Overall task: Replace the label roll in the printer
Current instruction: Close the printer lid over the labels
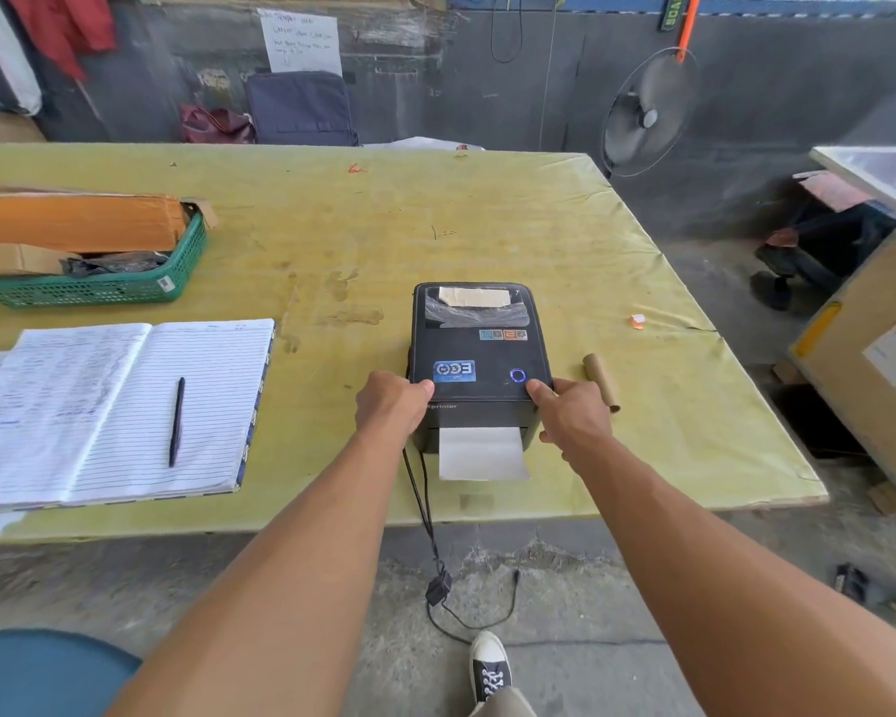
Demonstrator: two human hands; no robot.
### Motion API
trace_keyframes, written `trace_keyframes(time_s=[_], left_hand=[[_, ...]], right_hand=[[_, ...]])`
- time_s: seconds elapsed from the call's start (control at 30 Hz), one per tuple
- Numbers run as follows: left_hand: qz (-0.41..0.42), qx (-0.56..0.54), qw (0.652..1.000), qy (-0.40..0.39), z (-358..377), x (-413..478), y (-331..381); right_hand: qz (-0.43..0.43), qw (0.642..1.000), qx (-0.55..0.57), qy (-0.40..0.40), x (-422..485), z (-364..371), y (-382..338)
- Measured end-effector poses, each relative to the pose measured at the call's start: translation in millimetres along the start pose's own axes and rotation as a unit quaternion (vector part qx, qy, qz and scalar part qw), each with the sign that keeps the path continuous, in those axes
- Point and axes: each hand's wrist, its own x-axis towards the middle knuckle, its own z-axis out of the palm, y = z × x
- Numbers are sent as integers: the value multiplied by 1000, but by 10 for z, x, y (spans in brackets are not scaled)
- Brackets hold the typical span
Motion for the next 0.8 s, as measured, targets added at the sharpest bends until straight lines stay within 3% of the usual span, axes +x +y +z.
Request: trace_keyframes(time_s=[0.8], left_hand=[[10, -1, 1000, 1, 45, 63, -42]], right_hand=[[20, 1000, 8, 4, -48, 2, -14]])
